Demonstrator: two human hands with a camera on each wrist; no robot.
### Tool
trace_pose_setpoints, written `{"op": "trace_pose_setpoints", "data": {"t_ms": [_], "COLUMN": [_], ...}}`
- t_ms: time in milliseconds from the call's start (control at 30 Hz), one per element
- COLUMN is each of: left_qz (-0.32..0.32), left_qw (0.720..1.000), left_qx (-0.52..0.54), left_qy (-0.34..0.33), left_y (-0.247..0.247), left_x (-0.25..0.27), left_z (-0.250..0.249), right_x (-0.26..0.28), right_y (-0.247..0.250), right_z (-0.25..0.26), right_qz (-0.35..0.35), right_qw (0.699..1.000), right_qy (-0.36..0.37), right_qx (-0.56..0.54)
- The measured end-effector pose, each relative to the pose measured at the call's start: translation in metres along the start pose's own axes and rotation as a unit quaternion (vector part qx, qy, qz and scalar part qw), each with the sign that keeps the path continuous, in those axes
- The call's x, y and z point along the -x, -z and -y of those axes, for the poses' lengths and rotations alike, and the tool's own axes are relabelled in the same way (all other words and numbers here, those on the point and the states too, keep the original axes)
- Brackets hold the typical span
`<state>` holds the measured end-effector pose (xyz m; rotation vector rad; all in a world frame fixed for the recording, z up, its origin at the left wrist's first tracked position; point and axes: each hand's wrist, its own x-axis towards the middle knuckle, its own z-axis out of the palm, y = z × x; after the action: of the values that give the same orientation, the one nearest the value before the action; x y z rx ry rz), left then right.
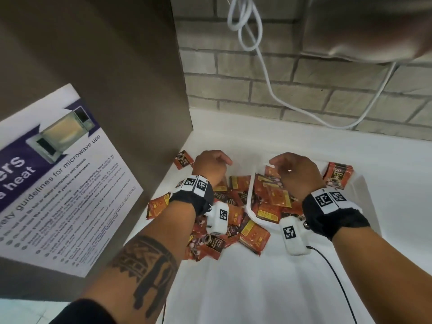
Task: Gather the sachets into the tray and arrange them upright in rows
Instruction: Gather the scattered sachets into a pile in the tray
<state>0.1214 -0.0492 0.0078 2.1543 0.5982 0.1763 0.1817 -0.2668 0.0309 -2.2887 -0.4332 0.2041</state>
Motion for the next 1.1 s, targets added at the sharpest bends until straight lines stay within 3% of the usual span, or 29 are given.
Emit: {"op": "trace_pose_setpoints", "data": {"t_ms": [67,167,267,400,633,833,967,1100], "left_qz": [-0.012,0.016,0.035,0.037,0.067,0.055,0.048,-0.003], "left_qw": [0.995,0.964,0.951,0.946,0.959,0.978,0.988,0.997], "left_qx": [-0.098,-0.252,-0.290,-0.311,-0.269,-0.175,-0.109,-0.045], "left_qy": [0.034,0.086,0.098,0.080,0.062,0.096,0.099,0.056], "left_y": [0.020,0.037,0.035,0.028,0.028,0.034,0.042,0.059], "left_x": [-0.018,-0.045,-0.061,-0.072,-0.076,-0.073,-0.070,-0.055], "left_z": [0.028,0.067,0.087,0.084,0.074,0.081,0.080,0.068], "right_x": [0.001,-0.001,-0.010,-0.029,-0.050,-0.055,-0.057,-0.058], "right_y": [-0.012,-0.037,-0.067,-0.097,-0.130,-0.146,-0.145,-0.134], "right_z": [0.021,0.045,0.061,0.069,0.071,0.070,0.071,0.070], "right_qz": [0.036,0.105,0.184,0.218,0.253,0.261,0.224,0.199], "right_qw": [0.999,0.992,0.976,0.964,0.937,0.920,0.943,0.963], "right_qy": [0.033,0.069,0.076,0.065,0.016,0.011,-0.001,0.024], "right_qx": [-0.006,0.029,0.083,0.139,0.241,0.292,0.245,0.179]}}
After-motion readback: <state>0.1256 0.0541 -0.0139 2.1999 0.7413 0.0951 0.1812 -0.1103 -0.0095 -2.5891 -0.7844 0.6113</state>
